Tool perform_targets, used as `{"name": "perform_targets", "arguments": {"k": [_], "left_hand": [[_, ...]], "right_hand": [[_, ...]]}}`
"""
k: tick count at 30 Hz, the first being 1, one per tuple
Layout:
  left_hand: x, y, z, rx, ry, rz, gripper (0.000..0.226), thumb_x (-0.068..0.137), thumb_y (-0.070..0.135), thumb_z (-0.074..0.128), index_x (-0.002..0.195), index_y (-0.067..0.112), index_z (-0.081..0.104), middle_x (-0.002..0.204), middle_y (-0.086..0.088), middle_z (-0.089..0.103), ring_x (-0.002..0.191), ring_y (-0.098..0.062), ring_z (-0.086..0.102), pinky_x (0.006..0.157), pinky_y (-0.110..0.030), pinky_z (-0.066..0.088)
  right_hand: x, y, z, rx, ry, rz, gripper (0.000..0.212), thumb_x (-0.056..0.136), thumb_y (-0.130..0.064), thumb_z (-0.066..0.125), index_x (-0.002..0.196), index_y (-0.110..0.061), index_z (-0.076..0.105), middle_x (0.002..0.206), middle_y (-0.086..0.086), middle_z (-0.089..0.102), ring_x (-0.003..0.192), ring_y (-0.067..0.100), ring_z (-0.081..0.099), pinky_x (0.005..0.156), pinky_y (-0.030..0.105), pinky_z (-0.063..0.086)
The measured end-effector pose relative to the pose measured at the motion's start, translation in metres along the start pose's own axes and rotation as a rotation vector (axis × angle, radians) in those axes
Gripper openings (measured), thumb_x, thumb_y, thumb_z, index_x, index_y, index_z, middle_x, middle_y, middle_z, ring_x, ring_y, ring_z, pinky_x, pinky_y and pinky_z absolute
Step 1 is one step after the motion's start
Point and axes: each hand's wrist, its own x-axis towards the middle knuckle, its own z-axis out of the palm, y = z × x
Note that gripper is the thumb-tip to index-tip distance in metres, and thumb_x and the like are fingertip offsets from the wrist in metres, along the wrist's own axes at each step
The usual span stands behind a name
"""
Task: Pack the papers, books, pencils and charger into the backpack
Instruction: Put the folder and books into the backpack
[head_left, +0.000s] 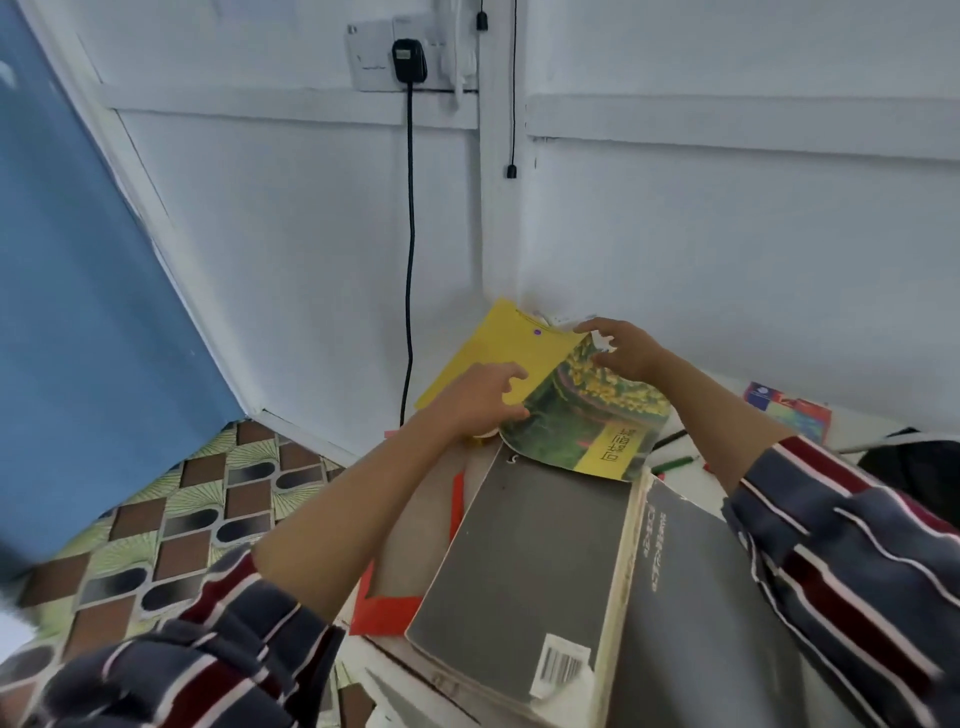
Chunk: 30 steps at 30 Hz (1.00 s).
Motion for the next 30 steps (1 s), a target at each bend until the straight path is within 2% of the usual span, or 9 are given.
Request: {"name": "perform_targets", "arguments": {"k": [3,6,9,13,17,21,23,26,30], "left_hand": [[0.005,-0.004,0.002,0.009,-0.042,0.002,0.057,0.082,0.020,0.069,0.135,0.018,0.046,0.119,-0.012,0.058,0.092,-0.019,0.056,0.081,-0.027,0.044],[0.005,-0.004,0.006,0.006,-0.078,0.033,0.056,0.083,0.013,0.067,0.135,0.019,0.046,0.112,-0.013,0.062,0.089,-0.019,0.059,0.082,-0.031,0.049],[0.003,-0.001,0.003,-0.045,-0.063,0.043,0.057,0.082,0.011,0.067,0.134,0.021,0.047,0.107,-0.013,0.063,0.084,-0.019,0.061,0.082,-0.034,0.052],[-0.003,0.006,-0.010,-0.081,-0.049,0.073,0.056,0.082,0.009,0.065,0.133,0.024,0.048,0.098,-0.006,0.060,0.084,-0.021,0.065,0.080,-0.031,0.052],[-0.014,0.018,-0.022,-0.083,-0.023,0.125,0.056,0.081,0.008,0.064,0.132,0.026,0.050,0.094,-0.004,0.059,0.084,-0.021,0.066,0.079,-0.030,0.054],[-0.024,0.030,-0.032,-0.090,0.046,0.195,0.053,0.081,0.008,0.062,0.130,0.028,0.053,0.100,-0.008,0.061,0.082,-0.015,0.066,0.073,-0.022,0.051],[-0.029,0.035,-0.038,-0.105,0.073,0.231,0.050,0.081,0.005,0.060,0.126,0.027,0.057,0.093,-0.004,0.062,0.072,-0.001,0.062,0.064,-0.015,0.047],[-0.038,0.042,-0.048,-0.118,0.121,0.292,0.041,0.083,0.003,0.057,0.117,0.025,0.064,0.093,-0.005,0.061,0.076,-0.015,0.061,0.070,-0.024,0.051],[-0.051,0.049,-0.062,-0.118,0.206,0.367,0.032,0.089,0.001,0.051,0.111,0.016,0.068,0.106,0.000,0.063,0.080,-0.001,0.054,0.066,-0.001,0.042]], "right_hand": [[0.015,0.009,0.003,-0.014,-0.062,-0.002,0.050,0.087,0.005,0.049,0.131,-0.018,0.050,0.140,0.008,0.044,0.125,0.027,0.043,0.098,0.035,0.037],[0.021,0.019,0.005,0.048,-0.056,0.025,0.044,0.085,0.007,0.051,0.122,-0.015,0.058,0.121,0.013,0.053,0.105,0.025,0.053,0.087,0.034,0.043],[0.022,0.025,0.001,0.113,0.024,-0.032,0.035,0.082,0.007,0.060,0.109,-0.014,0.065,0.102,0.009,0.055,0.097,0.029,0.055,0.088,0.040,0.046],[0.023,0.021,-0.011,0.179,0.100,-0.132,0.030,0.077,0.010,0.066,0.099,-0.010,0.068,0.093,0.008,0.063,0.083,0.020,0.055,0.090,0.047,0.046],[0.021,0.010,-0.028,0.188,0.113,-0.207,0.026,0.076,0.009,0.068,0.099,-0.004,0.068,0.076,-0.001,0.061,0.065,-0.008,0.055,0.080,0.030,0.047],[0.015,-0.003,-0.051,0.271,0.118,-0.191,0.025,0.078,0.009,0.066,0.099,-0.004,0.067,0.076,-0.003,0.062,0.064,-0.010,0.056,0.068,0.007,0.045],[0.009,-0.011,-0.063,0.297,0.120,-0.204,0.026,0.079,0.010,0.064,0.100,-0.006,0.066,0.079,-0.003,0.061,0.070,-0.005,0.056,0.069,0.007,0.045],[-0.005,-0.024,-0.081,0.356,0.109,-0.218,0.024,0.082,0.010,0.060,0.095,-0.010,0.065,0.087,-0.001,0.060,0.076,0.000,0.058,0.073,0.009,0.047],[-0.025,-0.036,-0.102,0.403,0.154,-0.283,0.031,0.084,0.008,0.059,0.082,-0.022,0.065,0.087,0.002,0.060,0.080,0.001,0.058,0.075,0.017,0.048]]}}
